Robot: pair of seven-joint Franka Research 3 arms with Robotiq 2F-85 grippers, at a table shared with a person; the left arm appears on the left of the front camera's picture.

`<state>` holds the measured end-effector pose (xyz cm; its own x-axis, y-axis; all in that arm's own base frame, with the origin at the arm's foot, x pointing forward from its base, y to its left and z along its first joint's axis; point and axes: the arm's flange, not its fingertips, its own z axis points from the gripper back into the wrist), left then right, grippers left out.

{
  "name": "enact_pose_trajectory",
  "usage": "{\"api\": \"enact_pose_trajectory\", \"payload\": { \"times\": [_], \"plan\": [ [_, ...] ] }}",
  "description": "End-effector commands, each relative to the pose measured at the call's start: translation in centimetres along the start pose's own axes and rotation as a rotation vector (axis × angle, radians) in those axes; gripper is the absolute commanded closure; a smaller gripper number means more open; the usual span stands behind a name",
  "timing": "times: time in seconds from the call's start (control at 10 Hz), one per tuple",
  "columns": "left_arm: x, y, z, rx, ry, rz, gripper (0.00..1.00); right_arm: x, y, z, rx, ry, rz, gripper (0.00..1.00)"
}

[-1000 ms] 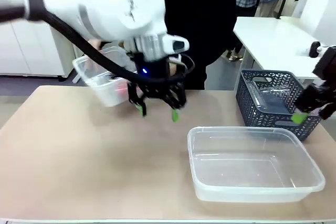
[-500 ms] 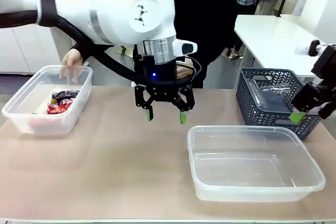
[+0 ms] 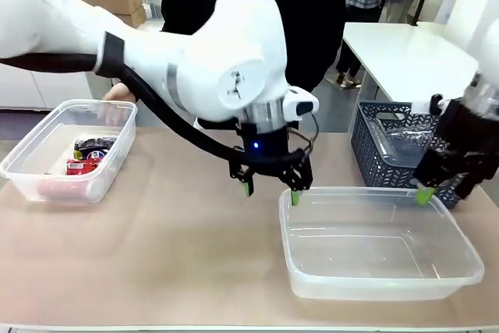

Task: Sort the waste into each basket.
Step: Pick up the Organizing box on the right side of the table and lift it.

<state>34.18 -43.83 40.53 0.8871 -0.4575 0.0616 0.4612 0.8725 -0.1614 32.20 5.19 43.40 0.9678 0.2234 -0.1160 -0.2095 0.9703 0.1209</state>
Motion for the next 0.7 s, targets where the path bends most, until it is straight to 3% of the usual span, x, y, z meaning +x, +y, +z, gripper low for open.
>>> {"api": "enact_pose_trajectory", "payload": {
  "times": [0.0,0.4,0.6],
  "plan": [
    [1.5,-1.0,-1.1,0.068,-0.04,0.018,0.0,-1.8,-0.8,-5.7,-0.029,0.017,-0.042,0.0],
    [1.8,-1.7,-1.8,0.079,-0.039,0.014,0.0,-1.2,-2.6,-9.8,-0.221,0.106,-0.15,0.0],
    [2.0,-1.8,-2.0,0.078,-0.033,0.019,0.0,-1.1,-3.2,-11.1,-0.18,0.121,-0.143,0.0]
  ]
}}
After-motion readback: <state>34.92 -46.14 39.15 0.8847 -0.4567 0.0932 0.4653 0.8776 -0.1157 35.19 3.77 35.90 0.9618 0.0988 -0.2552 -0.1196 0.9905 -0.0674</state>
